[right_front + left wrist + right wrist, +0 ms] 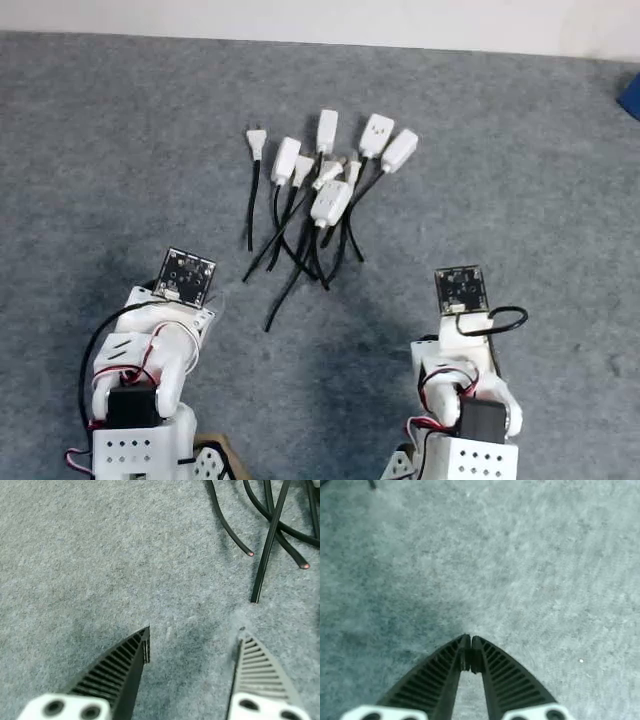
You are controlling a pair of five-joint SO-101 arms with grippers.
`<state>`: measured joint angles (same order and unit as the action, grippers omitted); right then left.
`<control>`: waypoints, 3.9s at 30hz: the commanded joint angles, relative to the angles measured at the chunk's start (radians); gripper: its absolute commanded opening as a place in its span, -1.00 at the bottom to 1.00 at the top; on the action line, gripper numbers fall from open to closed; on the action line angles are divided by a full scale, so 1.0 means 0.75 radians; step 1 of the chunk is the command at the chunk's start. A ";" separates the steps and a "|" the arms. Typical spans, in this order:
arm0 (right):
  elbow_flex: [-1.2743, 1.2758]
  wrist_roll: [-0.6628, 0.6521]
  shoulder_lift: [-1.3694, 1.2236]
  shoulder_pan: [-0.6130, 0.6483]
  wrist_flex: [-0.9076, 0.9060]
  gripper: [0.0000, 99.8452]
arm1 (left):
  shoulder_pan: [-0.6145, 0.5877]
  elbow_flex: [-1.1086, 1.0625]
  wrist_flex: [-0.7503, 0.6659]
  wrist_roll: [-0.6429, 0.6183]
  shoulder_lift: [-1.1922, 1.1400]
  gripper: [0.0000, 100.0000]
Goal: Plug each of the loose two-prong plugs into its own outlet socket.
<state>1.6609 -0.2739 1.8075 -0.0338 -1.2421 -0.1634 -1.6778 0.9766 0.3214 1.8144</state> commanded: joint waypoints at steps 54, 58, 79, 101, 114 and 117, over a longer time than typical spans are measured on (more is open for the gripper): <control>0.005 -0.051 0.034 0.019 0.412 -0.95 | -0.633 -0.003 -0.268 -0.004 0.003 -0.47; -0.298 -0.059 0.032 0.036 0.062 -0.95 | -0.631 0.136 -0.131 -0.004 0.001 -0.47; -1.501 0.106 -1.646 0.332 0.034 -0.95 | -0.216 1.435 0.624 0.043 -1.130 -0.47; -1.787 0.096 -2.315 0.400 0.103 -0.82 | 0.259 3.186 0.818 -0.039 -3.182 -0.23; -1.722 0.102 -2.309 -0.003 0.105 -0.49 | 0.445 3.497 0.890 0.006 -3.385 -0.23; -1.715 0.100 -2.311 -0.146 0.105 -0.49 | 0.488 3.573 0.894 0.047 -3.389 -0.23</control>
<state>0.3751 -0.1941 0.0644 -0.0384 -1.1776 0.1665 0.9291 1.6303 0.3184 -0.7388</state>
